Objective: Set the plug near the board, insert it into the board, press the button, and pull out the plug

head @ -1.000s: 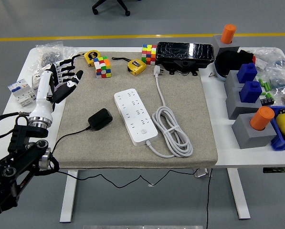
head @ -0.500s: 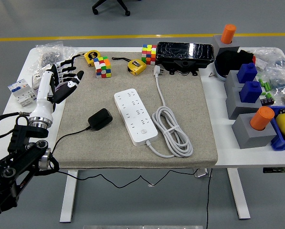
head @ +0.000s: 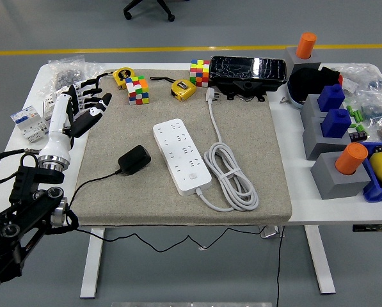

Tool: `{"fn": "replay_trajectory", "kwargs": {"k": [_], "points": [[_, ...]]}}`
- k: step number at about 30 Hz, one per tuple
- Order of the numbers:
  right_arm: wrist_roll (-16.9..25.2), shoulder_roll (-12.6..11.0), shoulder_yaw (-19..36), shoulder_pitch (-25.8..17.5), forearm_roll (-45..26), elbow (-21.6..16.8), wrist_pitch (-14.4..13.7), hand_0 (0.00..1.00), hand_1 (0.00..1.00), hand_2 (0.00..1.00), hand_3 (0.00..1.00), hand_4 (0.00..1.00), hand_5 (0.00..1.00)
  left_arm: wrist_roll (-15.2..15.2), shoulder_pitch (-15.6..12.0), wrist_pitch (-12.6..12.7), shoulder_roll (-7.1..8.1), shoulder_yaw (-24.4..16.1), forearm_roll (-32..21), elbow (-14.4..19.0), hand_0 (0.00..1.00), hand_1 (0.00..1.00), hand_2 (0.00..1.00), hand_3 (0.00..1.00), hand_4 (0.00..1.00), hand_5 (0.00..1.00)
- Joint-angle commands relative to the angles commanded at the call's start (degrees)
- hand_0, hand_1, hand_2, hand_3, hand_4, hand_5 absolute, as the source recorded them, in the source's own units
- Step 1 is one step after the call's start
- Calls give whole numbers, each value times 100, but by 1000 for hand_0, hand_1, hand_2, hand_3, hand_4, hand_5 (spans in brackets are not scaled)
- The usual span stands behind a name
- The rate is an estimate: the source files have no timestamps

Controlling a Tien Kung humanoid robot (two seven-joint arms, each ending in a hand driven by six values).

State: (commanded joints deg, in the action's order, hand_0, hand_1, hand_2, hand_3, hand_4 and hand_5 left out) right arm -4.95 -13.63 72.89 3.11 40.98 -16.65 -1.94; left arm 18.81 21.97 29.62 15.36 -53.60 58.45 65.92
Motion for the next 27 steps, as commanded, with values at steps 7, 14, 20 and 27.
{"fn": "replay_trajectory", "kwargs": {"k": [7, 14, 20, 27], "points": [[-10, -42, -16, 16, 8, -13, 2, 522, 633, 625, 551, 887, 411, -43, 15, -18, 33, 82, 1, -8, 545, 615, 672, 747, 846, 478], [-34, -36, -71, 16, -5, -2, 30, 523, 633, 625, 551, 888, 410, -51, 14, -25, 70, 129, -12, 9, 546, 615, 672, 747, 846, 480], [-42, -72, -84, 28, -3, -3, 34, 523, 634, 627, 551, 888, 412, -71, 55, -52, 80, 207, -24, 13, 550, 615, 673, 748, 845, 479], [-60, -101, -132, 40, -12, 3, 54, 523, 633, 627, 551, 888, 410, -81, 58, -57, 114, 250, -32, 12, 552, 615, 673, 747, 845, 478]]}}
